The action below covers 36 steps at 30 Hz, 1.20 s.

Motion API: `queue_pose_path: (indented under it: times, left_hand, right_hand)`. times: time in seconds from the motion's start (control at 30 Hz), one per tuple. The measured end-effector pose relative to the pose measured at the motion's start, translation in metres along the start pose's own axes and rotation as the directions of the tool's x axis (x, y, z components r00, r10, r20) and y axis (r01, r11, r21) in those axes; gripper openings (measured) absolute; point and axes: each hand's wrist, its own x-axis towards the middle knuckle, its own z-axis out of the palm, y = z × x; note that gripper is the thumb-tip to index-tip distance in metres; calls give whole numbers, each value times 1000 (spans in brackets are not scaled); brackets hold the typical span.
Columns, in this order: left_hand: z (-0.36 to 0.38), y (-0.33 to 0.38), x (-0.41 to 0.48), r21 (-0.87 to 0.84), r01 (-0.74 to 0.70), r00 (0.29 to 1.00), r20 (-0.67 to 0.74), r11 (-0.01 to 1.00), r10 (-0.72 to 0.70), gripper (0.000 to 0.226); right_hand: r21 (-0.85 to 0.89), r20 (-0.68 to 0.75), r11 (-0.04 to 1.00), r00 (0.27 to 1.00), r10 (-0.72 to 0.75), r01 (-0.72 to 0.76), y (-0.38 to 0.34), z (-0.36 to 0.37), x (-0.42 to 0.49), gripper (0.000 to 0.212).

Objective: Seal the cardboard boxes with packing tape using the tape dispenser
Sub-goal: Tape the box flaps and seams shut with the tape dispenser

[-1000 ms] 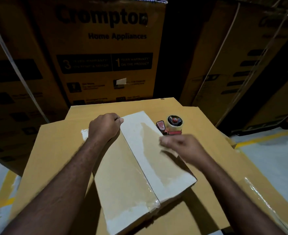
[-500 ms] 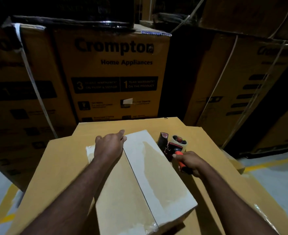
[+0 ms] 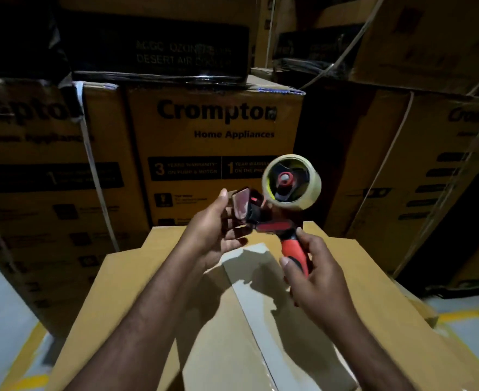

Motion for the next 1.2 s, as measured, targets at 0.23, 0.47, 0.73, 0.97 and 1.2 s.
queue_pose_path:
  times: [0.23, 0.47, 0.73, 0.97, 1.2]
  left_hand:
    - [-15, 11, -15, -335, 175, 984, 23, 926, -177, 43]
    - [-33, 16, 9, -306, 266, 958, -22, 914, -286, 15]
    - [-62, 7, 42, 143, 384, 919, -151, 912, -363, 9]
    - [-69, -6, 55, 141, 363, 929, -134, 921, -346, 7]
    - [-71, -8, 54, -23, 426, 904, -36, 904, -427, 8]
  right_hand:
    - [-194, -118, 949, 954, -275, 249, -6, 31, -15, 52]
    - [-169, -95, 943, 948, -305, 287, -3, 43, -16, 53]
    - [-141, -52, 972, 980, -194, 185, 10, 72, -26, 58]
    - [-127, -66, 987, 992, -107, 98, 25, 83, -32, 57]
    - [-172, -74, 979, 989, -124, 110, 30, 87, -35, 58]
